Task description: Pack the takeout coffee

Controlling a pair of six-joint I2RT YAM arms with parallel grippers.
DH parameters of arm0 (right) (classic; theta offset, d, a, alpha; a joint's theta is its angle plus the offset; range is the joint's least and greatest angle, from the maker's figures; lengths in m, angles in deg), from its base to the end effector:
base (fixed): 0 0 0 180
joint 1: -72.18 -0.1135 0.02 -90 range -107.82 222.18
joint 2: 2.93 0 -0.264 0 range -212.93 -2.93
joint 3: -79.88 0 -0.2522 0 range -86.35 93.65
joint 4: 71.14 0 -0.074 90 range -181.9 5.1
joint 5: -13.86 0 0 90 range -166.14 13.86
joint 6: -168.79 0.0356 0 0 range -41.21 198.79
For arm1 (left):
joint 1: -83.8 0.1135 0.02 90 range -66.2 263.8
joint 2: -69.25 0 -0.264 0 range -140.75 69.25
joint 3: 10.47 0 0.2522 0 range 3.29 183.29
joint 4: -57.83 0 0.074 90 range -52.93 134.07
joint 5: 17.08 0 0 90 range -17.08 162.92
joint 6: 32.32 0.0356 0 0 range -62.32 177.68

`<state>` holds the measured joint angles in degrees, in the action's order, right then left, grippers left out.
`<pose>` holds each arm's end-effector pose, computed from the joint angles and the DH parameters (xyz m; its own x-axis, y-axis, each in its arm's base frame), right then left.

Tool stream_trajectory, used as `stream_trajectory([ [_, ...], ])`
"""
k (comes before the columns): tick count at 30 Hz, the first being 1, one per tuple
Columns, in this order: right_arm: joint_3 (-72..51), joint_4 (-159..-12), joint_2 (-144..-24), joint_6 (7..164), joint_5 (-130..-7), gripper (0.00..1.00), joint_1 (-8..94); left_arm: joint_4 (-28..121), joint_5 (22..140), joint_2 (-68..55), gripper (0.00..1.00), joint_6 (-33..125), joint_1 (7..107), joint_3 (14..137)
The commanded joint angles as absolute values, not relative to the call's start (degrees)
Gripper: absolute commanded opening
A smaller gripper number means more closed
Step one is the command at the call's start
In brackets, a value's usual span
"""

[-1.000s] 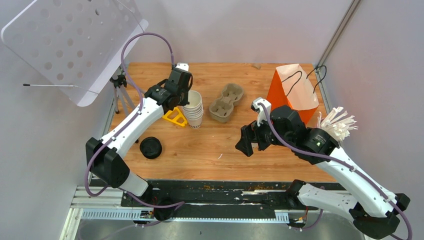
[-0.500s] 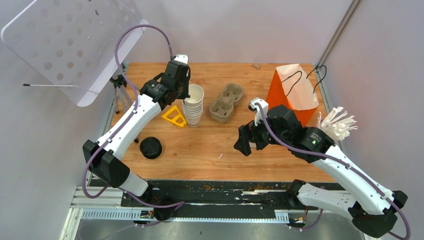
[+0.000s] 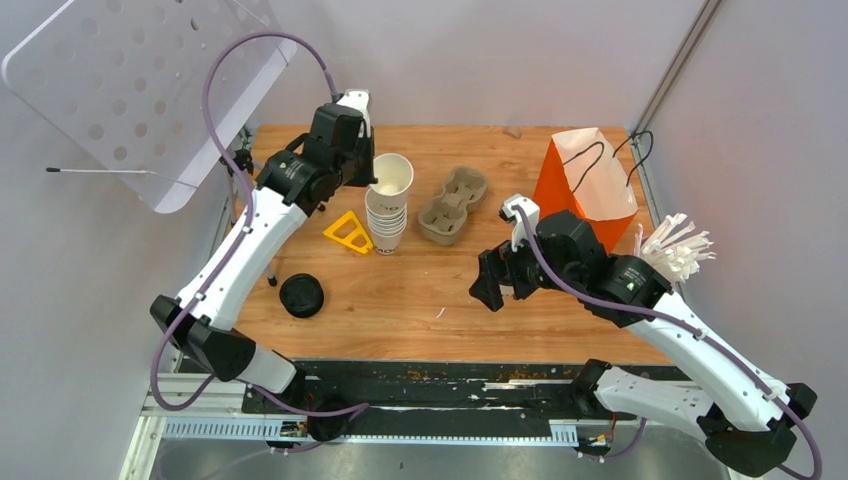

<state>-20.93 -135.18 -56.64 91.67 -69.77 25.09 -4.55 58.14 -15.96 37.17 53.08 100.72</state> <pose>0.1176 0.1323 0.3666 -0.5891 -0.3084 -0.7469 -0.6726 0.6994 0.2417 0.2728 -0.1515 0.4227 -0.5890 -0.0441 -0.8069 0.1186 0.9830 -0.1402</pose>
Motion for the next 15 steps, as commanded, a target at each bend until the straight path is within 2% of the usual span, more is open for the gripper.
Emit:
stream_trajectory([
  [1,-20.2,-134.2,-54.9,90.7,-74.8,1.0,24.9,-6.2,64.5,-11.2,0.0,37.9,53.3,105.1],
  [9,-19.3,-134.8,-51.7,93.6,-82.0,1.0,24.9,-6.9,74.9,-1.3,0.0,38.8,52.6,96.4],
  [15,-23.2,-135.0,-46.6,99.6,-88.2,1.0,24.9,-5.6,73.5,8.4,0.0,39.2,47.1,83.6],
])
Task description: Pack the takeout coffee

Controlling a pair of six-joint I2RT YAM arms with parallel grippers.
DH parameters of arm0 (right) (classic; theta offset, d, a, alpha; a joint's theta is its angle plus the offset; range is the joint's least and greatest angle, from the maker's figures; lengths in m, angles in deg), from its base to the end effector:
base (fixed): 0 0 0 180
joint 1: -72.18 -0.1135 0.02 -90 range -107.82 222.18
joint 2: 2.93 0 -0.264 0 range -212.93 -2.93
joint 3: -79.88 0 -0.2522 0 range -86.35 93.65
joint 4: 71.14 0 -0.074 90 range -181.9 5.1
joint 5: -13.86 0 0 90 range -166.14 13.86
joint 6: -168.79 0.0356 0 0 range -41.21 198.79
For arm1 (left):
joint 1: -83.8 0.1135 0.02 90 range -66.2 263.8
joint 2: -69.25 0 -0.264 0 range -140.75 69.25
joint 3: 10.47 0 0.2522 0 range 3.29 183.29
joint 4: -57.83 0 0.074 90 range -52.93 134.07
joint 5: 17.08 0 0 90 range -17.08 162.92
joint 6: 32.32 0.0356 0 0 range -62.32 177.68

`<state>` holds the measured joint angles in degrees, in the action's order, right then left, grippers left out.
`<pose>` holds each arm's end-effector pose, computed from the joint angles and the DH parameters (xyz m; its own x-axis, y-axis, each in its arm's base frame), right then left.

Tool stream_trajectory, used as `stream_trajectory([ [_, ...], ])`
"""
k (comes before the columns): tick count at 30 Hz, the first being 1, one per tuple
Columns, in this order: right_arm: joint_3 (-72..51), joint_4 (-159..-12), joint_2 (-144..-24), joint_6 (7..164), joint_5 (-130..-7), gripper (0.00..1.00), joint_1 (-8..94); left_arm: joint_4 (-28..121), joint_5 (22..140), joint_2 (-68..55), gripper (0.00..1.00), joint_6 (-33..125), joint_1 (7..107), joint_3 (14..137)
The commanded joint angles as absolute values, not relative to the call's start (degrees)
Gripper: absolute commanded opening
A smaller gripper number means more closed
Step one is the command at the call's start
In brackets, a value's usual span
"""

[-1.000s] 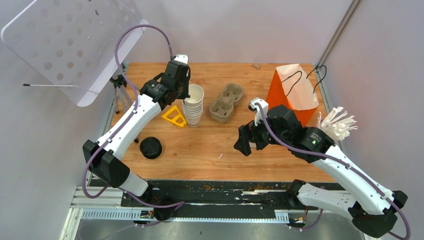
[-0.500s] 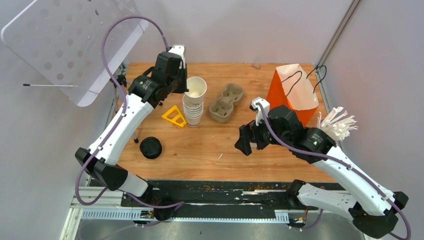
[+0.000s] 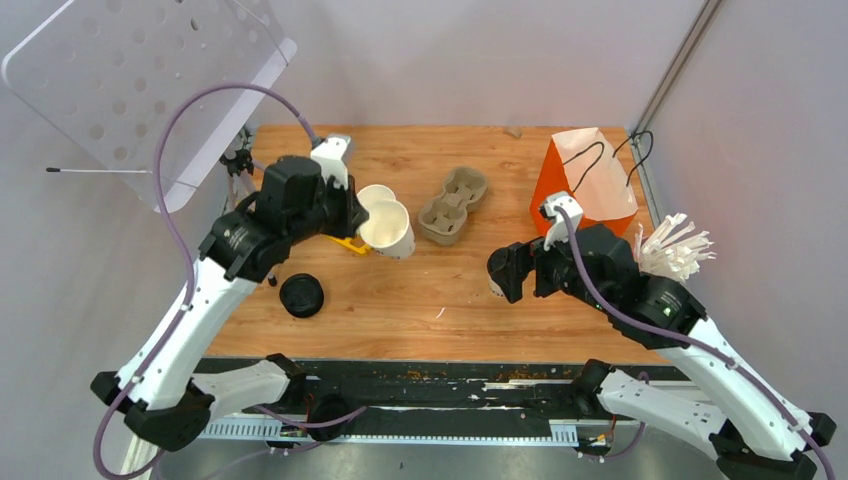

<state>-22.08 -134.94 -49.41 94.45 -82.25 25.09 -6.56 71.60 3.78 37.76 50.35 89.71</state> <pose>0.1019 0.1041 0.3786 -0.5298 -0.1757 -0.8298 -0.5442 0.8208 0.1736 0.1781 -0.1167 0.4430 -0.5705 -0.0314 -0.8207 0.3616 0.8876 -0.2853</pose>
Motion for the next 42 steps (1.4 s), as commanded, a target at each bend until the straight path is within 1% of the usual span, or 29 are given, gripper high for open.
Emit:
stream_trajectory([
  [1,-23.3,-135.5,-46.3,100.0,-88.2,1.0,24.9,-5.2,73.2,9.6,0.0,39.2,45.7,81.4],
  [6,-23.8,-138.1,-46.2,100.6,-86.2,1.0,24.9,-1.5,67.9,12.9,0.0,37.3,40.2,69.5],
  [10,-24.1,-136.9,-46.6,98.6,-79.5,1.0,24.9,1.6,63.6,12.9,0.0,33.6,38.2,61.0],
  [15,-21.6,-138.5,-46.5,97.9,-77.6,1.0,24.9,14.7,64.2,14.9,0.0,31.9,36.9,50.0],
  [19,-21.8,-137.9,-45.7,97.7,-77.0,1.0,24.9,18.6,62.9,15.9,0.0,32.2,36.3,45.4],
  [20,-21.7,-137.8,-45.7,97.7,-75.1,1.0,24.9,19.1,62.8,16.1,0.02,32.2,36.2,44.5],
  [22,-21.3,-137.8,-45.9,97.4,-74.0,1.0,24.9,19.5,62.6,16.5,0.07,31.9,36.2,43.2],
  [24,-20.8,-138.3,-46.2,97.1,-73.6,1.0,24.9,19.7,62.4,16.8,0.14,31.7,36.2,42.2],
  [25,-20.8,-138.4,-46.2,97.1,-73.6,1.0,24.9,19.4,62.4,16.9,0.19,31.4,36.2,41.9],
  [28,-21.4,-138.6,-45.6,97.0,-73.2,1.0,24.9,14.7,62.7,17.3,0.41,30.3,36.2,44.5],
  [29,-21.7,-138.7,-45.3,96.8,-72.9,1.0,24.9,13.0,62.8,17.9,0.45,30.2,36.2,45.5],
  [33,-21.9,-138.5,-44.9,95.7,-72.5,1.0,24.9,7.2,60.8,20.7,0.55,28.8,36.2,49.0],
  [37,-22.4,-137.0,-44.9,94.7,-72.0,1.0,24.9,-0.7,52.6,22.4,0.59,22.1,36.3,52.7],
  [40,-22.1,-136.1,-45.7,93.5,-71.5,1.0,24.9,-3.5,47.8,23.2,0.71,17.4,36.3,54.3],
  [42,-21.7,-135.6,-46.4,92.6,-71.4,1.0,24.9,-3.8,45.6,23.6,0.77,14.0,36.3,54.6],
])
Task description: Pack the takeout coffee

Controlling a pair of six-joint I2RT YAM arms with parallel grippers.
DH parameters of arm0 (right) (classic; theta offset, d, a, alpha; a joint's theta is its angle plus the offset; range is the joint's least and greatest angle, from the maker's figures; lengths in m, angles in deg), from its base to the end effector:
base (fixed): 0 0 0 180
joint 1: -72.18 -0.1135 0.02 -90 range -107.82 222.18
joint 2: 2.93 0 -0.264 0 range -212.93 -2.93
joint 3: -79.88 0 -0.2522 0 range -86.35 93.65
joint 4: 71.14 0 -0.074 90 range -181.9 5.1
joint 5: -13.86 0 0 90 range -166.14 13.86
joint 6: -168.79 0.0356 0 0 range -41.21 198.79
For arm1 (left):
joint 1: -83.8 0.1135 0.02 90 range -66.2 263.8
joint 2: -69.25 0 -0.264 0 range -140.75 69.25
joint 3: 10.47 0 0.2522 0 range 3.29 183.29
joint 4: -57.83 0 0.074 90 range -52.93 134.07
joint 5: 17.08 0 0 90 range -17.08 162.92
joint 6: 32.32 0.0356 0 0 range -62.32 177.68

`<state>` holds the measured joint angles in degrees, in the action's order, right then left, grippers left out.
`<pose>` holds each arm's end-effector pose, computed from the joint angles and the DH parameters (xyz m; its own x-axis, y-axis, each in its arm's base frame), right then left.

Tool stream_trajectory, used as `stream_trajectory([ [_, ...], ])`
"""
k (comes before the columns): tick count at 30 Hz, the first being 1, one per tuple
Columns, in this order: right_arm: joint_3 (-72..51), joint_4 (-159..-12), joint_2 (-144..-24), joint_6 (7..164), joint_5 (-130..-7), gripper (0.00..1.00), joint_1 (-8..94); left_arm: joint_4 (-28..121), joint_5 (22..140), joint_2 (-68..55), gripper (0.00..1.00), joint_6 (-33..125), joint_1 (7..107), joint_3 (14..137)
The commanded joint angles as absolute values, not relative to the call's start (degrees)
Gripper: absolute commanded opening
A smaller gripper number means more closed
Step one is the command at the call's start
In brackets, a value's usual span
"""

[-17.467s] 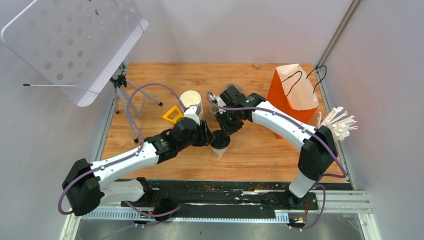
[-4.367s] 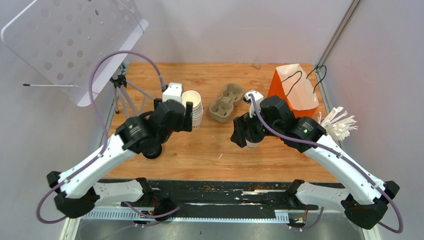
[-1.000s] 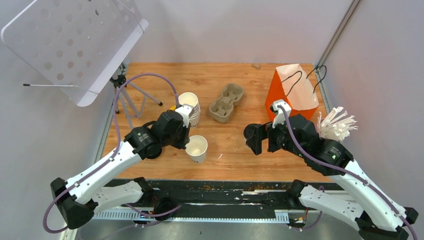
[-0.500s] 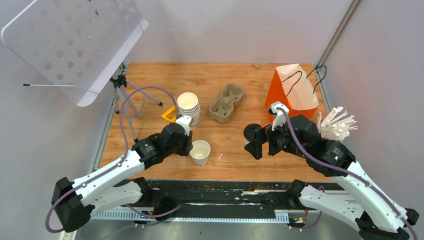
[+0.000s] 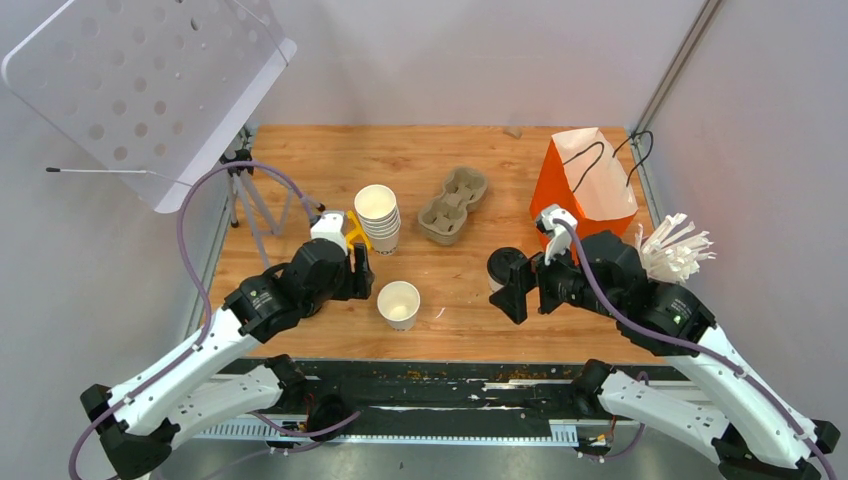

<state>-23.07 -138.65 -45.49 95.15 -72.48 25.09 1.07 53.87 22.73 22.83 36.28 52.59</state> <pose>0.0836 0.0933 0.3752 -0.5721 -0.2026 -0.7947 -0.6318 0.7268 0.2696 0.1182 -0.1119 0.3073 -0.6600 -0.0790 -0.7471 0.1848 0.9468 -0.2634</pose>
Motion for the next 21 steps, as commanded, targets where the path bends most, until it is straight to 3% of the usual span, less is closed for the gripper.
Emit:
stream_trajectory([
  [1,-21.6,-135.2,-46.7,92.0,-71.4,1.0,24.8,-4.1,44.4,23.7,0.8,12.1,36.3,54.6],
  [3,-21.5,-134.2,-47.5,91.0,-71.5,1.0,24.9,-4.7,42.0,24.1,0.92,7.8,36.3,54.0],
  [6,-21.3,-132.9,-48.9,89.7,-71.3,1.0,24.9,-5.9,38.2,26.4,0.99,0.6,36.5,51.4],
  [10,-21.0,-133.1,-50.2,88.7,-70.9,1.0,24.9,-7.2,36.3,31.1,1.0,-8.0,38.9,46.7],
  [16,-21.4,-132.5,-50.3,87.9,-71.3,1.0,24.9,-4.9,46.7,35.6,1.0,-12.8,50.7,38.8],
  [19,-21.5,-133.3,-50.5,87.6,-71.6,1.0,24.9,-8.0,45.9,35.3,1.0,-14.2,53.9,38.7],
  [21,-21.6,-133.7,-50.6,87.7,-71.8,1.0,24.9,-10.2,43.4,35.3,0.95,-15.3,54.4,39.3],
])
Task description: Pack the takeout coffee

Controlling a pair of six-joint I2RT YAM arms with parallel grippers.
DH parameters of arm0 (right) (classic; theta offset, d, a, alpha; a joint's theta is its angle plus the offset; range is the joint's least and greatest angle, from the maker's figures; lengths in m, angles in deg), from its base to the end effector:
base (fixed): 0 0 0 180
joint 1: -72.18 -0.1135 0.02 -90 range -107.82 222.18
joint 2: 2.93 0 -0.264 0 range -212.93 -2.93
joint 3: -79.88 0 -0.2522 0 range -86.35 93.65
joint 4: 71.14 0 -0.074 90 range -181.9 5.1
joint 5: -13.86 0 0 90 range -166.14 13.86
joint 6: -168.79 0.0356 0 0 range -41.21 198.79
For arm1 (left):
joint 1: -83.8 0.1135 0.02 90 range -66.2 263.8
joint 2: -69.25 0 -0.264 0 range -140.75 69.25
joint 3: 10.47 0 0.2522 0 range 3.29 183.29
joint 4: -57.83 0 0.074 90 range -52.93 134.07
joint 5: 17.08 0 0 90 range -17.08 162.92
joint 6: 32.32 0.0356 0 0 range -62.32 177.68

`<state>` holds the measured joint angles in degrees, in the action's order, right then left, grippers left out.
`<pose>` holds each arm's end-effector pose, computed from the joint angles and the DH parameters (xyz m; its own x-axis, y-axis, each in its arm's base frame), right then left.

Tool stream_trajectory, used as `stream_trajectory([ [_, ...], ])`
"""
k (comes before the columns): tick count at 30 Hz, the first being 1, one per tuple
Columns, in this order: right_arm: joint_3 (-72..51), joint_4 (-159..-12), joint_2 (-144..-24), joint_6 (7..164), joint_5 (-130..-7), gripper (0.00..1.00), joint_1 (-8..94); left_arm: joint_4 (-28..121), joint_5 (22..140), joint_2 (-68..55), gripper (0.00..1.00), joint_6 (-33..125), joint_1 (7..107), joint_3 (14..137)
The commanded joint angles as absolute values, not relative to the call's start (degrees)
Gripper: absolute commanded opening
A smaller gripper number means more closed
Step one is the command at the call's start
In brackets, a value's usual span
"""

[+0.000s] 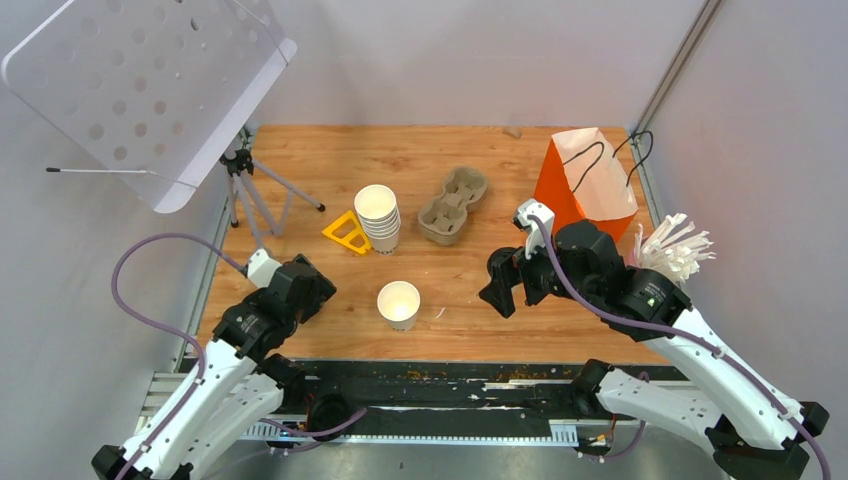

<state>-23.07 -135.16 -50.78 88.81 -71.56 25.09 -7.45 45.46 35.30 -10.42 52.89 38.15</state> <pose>0.1020 0.1139 0.3697 -0.5176 -0.3021 -0.8005 -0.6953 0.6938 0.1877 0.1045 -0.0434 0.2432 -0.4373 -0.6978 -0.5674 -0.5389 0.7084 -0.4559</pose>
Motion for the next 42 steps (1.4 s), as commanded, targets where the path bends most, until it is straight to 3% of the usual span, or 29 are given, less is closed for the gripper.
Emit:
stream_trajectory([
  [1,-21.7,-133.8,-50.5,87.7,-71.8,1.0,24.9,-11.6,42.0,35.3,0.91,-16.3,54.5,39.6],
  [6,-22.5,-132.9,-50.3,87.6,-72.1,1.0,24.9,-15.4,37.5,35.5,0.77,-20.8,55.2,39.6],
  [9,-22.5,-132.6,-50.6,87.9,-72.2,1.0,24.9,-15.9,35.4,36.8,0.59,-22.9,55.6,38.5],
  [12,-22.4,-132.2,-50.7,88.1,-71.9,1.0,24.9,-14.1,33.0,37.9,0.49,-21.7,56.3,37.5],
  [17,-23.2,-131.5,-50.9,88.7,-71.7,1.0,24.9,-12.2,33.3,35.5,0.45,-20.6,58.6,37.2],
  [31,-23.4,-130.8,-51.7,88.3,-72.9,1.0,24.9,-6.2,35.2,31.9,0.47,-15.2,69.2,33.1],
  [42,-24.1,-128.8,-52.7,88.3,-73.3,1.0,24.9,-1.5,37.2,30.8,0.36,-13.4,70.7,30.6],
])
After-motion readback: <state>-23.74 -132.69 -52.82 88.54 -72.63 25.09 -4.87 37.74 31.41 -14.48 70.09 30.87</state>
